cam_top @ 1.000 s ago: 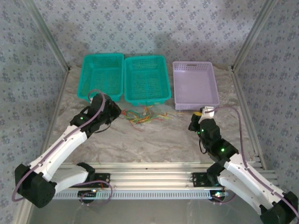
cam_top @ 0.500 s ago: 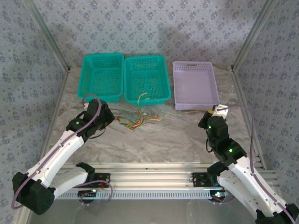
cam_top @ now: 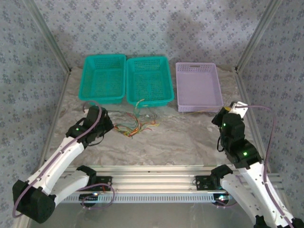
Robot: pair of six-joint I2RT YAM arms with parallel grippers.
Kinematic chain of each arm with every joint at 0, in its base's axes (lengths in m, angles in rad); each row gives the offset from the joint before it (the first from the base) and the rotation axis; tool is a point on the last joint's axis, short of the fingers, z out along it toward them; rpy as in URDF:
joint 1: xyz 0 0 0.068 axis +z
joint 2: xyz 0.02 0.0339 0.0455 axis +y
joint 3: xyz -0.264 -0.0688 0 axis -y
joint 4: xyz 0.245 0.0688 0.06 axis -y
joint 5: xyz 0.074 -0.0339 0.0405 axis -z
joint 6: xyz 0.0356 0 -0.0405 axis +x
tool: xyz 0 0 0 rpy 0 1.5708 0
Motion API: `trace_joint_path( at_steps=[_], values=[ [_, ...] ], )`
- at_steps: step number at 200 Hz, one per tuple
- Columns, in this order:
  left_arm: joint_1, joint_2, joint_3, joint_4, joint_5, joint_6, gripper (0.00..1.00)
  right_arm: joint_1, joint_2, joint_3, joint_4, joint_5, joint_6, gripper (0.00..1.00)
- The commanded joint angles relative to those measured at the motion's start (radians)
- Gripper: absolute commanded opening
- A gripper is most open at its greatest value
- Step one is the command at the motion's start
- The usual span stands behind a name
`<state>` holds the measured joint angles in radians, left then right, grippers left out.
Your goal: Untangle the cables
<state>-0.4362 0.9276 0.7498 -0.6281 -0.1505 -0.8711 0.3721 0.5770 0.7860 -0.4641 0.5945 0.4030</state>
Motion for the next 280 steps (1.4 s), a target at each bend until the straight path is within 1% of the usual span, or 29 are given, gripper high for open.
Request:
trace_joint_path(
  at_steps=[1,23,27,38,68,86,110,127,157,201,220,259,280],
  values=[
    [0.017,-0.015,-0.024,-0.060,-0.052,0.058,0.00,-0.022,0.013,0.066,-0.012,0.062,-0.011,0.00],
    [0.018,-0.003,-0.040,-0.057,-0.043,0.080,0.00,-0.030,0.045,0.103,-0.002,0.035,-0.025,0.00],
    [0.017,0.000,-0.042,-0.030,-0.043,0.085,0.00,-0.031,0.054,0.115,-0.003,0.029,-0.030,0.00],
    [0.017,0.016,-0.046,-0.025,-0.047,0.101,0.00,-0.036,0.076,0.148,-0.012,0.022,-0.035,0.00],
    [0.017,0.034,-0.069,-0.001,-0.045,0.101,0.00,-0.038,0.128,0.231,-0.004,-0.031,-0.043,0.00],
    [0.017,0.036,-0.081,0.017,-0.055,0.098,0.00,-0.041,0.158,0.301,-0.010,-0.023,-0.065,0.00],
    [0.017,0.055,-0.101,0.052,-0.055,0.089,0.00,-0.040,0.208,0.398,0.010,-0.053,-0.101,0.00],
    [0.016,0.076,-0.107,0.074,-0.053,0.083,0.00,-0.040,0.251,0.510,-0.014,-0.066,-0.113,0.00],
    [0.015,0.110,-0.116,0.090,-0.072,0.098,0.00,-0.035,0.298,0.636,-0.033,-0.082,-0.148,0.00],
    [0.013,0.129,-0.141,0.116,-0.088,0.102,0.00,-0.027,0.361,0.771,-0.064,-0.139,-0.180,0.00],
    [0.013,0.131,-0.141,0.120,-0.098,0.104,0.00,-0.024,0.382,0.813,-0.067,-0.137,-0.196,0.00],
    [0.003,0.153,-0.139,0.141,-0.098,0.093,0.00,-0.011,0.452,0.921,-0.102,-0.197,-0.211,0.00],
    [-0.010,0.172,-0.137,0.157,-0.098,0.085,0.00,0.004,0.511,1.002,-0.132,-0.272,-0.226,0.00]
  ],
)
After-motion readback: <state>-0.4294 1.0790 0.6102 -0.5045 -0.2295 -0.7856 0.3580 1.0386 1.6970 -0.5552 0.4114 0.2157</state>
